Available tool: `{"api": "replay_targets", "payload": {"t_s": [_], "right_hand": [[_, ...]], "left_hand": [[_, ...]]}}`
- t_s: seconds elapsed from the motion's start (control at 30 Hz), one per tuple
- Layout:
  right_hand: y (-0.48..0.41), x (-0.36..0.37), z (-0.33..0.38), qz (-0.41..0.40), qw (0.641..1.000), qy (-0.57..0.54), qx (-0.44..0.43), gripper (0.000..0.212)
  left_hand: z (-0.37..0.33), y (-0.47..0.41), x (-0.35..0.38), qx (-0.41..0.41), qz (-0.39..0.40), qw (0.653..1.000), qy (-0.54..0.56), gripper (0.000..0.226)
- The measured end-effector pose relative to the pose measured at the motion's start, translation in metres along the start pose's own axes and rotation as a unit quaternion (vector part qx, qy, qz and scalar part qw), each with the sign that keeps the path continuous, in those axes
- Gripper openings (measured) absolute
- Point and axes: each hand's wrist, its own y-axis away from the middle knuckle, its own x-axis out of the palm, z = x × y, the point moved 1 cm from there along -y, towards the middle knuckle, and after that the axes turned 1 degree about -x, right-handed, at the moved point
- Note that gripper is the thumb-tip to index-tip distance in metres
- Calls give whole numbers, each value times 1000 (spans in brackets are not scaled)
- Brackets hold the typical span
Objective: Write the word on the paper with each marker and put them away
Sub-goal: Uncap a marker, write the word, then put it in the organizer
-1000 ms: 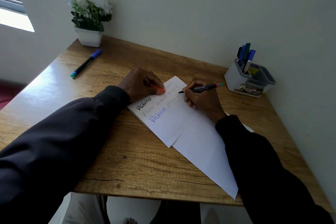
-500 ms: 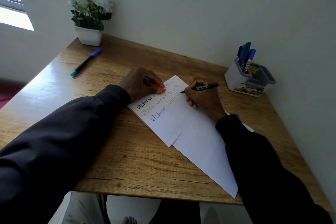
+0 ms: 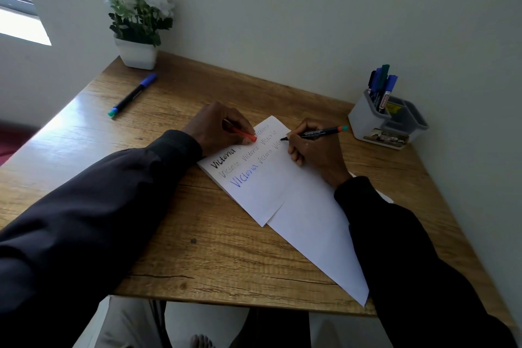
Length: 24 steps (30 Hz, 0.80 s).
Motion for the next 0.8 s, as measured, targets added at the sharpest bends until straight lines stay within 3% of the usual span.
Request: {"api": "replay_targets", "payload": {"t_s": [0.8], "right_hand": [[0,-1,1,-38,999,-18,26,21]], "left_hand": [[2,-1,0,9,2,1000,-2,16]]}}
